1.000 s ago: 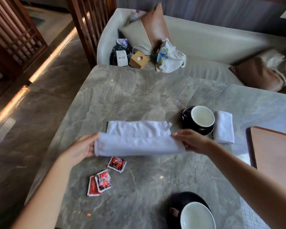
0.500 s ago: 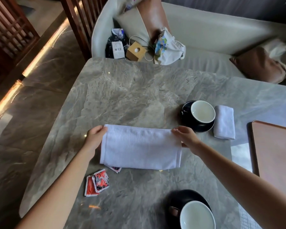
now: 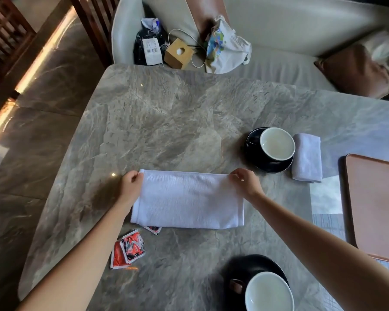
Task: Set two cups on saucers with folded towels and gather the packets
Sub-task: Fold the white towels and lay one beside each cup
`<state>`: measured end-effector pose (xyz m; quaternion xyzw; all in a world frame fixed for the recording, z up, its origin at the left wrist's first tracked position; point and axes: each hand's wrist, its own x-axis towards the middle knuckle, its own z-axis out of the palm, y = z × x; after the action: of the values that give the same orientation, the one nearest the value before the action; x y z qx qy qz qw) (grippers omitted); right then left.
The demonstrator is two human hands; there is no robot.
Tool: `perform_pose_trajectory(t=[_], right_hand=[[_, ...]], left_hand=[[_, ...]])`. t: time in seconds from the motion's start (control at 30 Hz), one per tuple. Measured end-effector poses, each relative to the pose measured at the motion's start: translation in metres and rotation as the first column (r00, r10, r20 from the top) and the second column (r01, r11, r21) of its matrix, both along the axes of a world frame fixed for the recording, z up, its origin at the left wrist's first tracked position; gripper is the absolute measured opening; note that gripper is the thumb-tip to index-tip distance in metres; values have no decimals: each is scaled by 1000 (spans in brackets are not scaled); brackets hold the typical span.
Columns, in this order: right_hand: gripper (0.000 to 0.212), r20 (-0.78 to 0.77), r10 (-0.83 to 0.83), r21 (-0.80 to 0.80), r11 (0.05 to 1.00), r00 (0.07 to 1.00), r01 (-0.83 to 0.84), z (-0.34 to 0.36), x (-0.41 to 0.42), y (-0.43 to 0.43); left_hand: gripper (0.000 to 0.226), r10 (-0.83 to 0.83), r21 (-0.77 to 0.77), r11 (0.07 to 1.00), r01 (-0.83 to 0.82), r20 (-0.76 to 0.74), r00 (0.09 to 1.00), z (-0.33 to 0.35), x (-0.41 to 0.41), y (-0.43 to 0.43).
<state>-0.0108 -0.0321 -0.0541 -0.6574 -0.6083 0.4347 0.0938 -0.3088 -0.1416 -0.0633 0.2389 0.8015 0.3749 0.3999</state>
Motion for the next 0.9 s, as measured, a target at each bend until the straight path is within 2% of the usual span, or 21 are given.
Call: perform_pose_trajectory(t=[0.23,0.43,0.57,0.9], right_hand=[[16,85,64,57,996,994,-69,-3,2,-4],[15,125,31,88,995,992,-42,-4,-1,-12],[16,121,10,107,994,993,-23,-2,-2,-11],[16,138,-19,63,998,990,11,-4,-7,-6]], left_hand=[[41,-49,74,996,55,-81,996,1,-3,-6],[44,-37,84,995,54,-193,981,-3,8,-13],[30,-12,86,996,29,-197,980,-7,6,-13],[38,-16,66,997,30,-197,980,-6,1,4]])
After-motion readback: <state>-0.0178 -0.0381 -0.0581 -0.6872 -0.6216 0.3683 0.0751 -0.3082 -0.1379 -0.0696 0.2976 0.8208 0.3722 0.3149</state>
